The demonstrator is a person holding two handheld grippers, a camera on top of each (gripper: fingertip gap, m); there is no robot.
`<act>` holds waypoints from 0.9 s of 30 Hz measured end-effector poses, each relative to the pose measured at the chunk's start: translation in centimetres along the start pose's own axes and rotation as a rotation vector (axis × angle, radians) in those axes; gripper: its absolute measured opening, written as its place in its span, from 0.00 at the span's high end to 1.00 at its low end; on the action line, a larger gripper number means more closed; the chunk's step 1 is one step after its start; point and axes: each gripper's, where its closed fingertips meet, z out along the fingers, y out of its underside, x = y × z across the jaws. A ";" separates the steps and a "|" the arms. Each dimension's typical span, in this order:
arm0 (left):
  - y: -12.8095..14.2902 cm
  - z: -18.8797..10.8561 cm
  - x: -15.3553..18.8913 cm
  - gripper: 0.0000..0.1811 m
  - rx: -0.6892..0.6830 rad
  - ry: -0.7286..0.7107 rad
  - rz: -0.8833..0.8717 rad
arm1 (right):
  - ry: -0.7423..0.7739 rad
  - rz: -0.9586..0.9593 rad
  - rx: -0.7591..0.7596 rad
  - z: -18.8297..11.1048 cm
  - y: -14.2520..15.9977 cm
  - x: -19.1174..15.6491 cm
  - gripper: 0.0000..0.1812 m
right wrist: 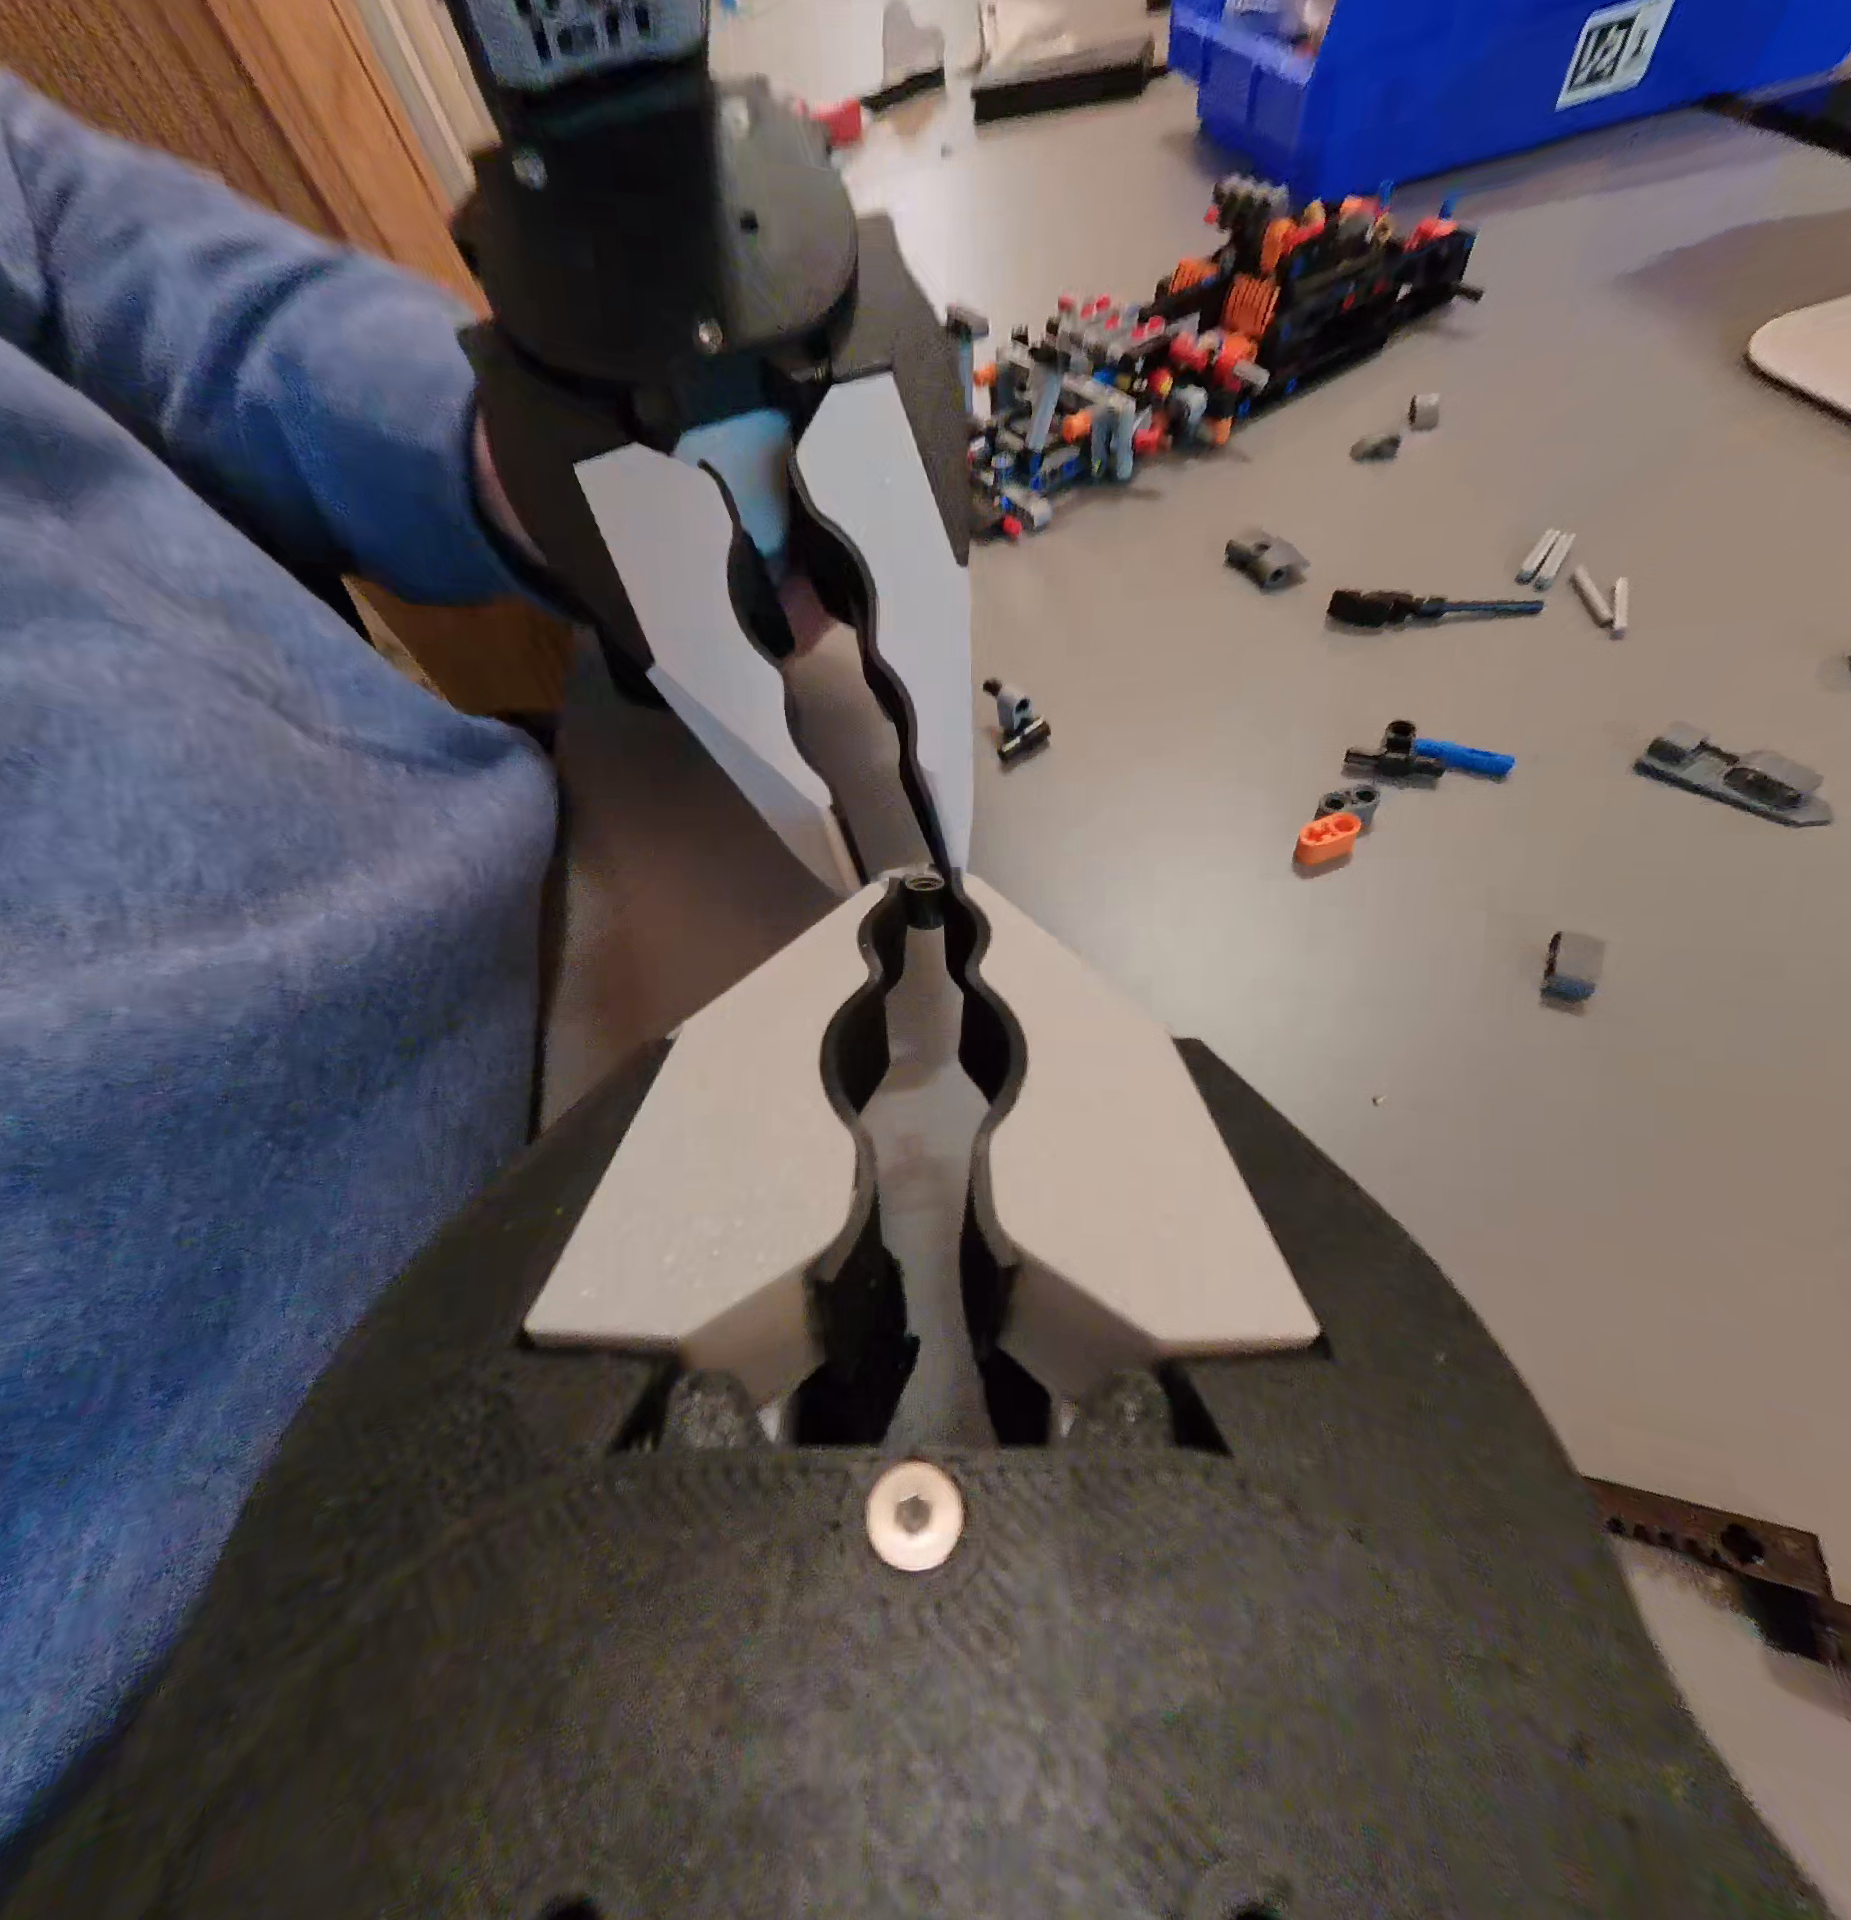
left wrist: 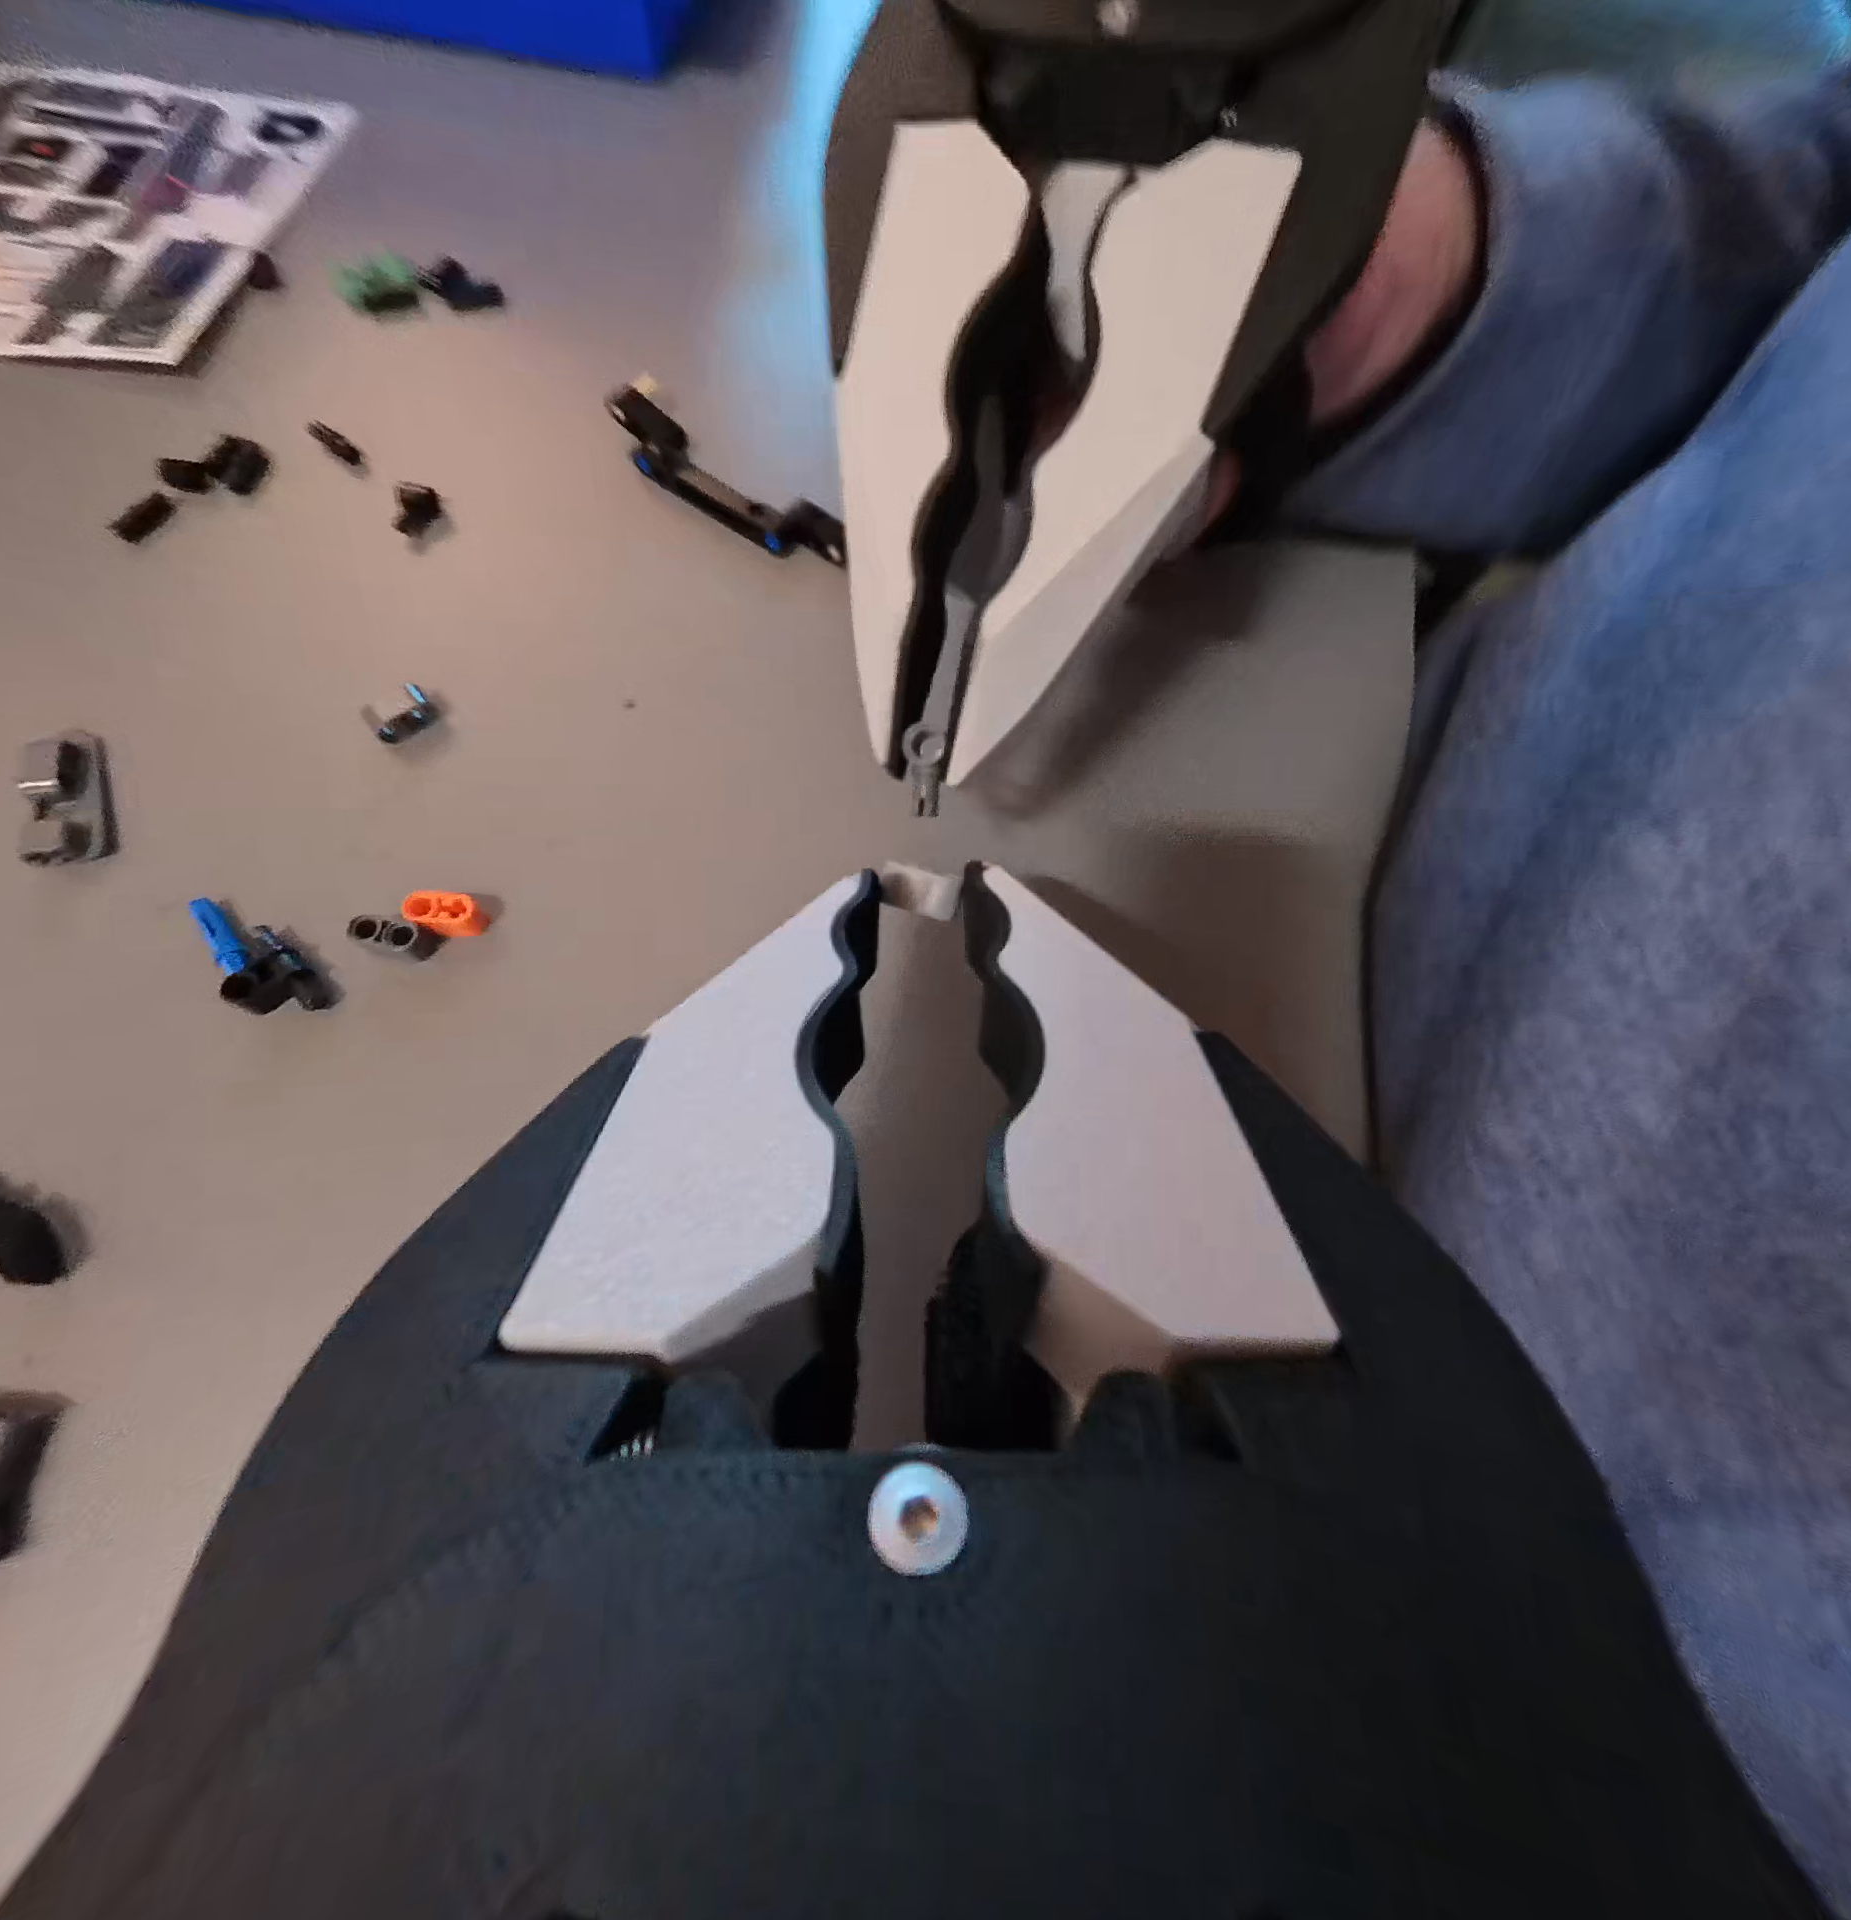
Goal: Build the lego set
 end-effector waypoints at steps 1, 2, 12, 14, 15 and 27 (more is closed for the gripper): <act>-0.3 -0.1 0.1 0.92 0.036 0.004 -0.031 | -0.001 0.007 0.015 -0.1 -0.2 0.0 0.98; -0.7 -0.3 0.1 0.92 0.072 0.003 -0.056 | -0.003 0.014 0.022 -0.2 -0.3 0.0 0.98; -1.2 -0.4 -0.4 0.92 0.164 -0.159 -0.010 | -0.008 0.062 0.006 0.2 0.1 -0.3 0.98; -1.0 -0.3 -0.7 0.92 0.131 -0.217 0.056 | 0.003 0.073 -0.003 0.4 0.2 -0.1 0.98; -1.0 -0.3 -0.8 0.92 0.112 -0.240 0.087 | 0.010 0.078 -0.007 0.4 0.3 0.0 0.98; -0.3 0.5 -1.3 0.92 0.059 -0.290 0.073 | 0.114 0.022 -0.070 0.8 1.1 0.8 0.98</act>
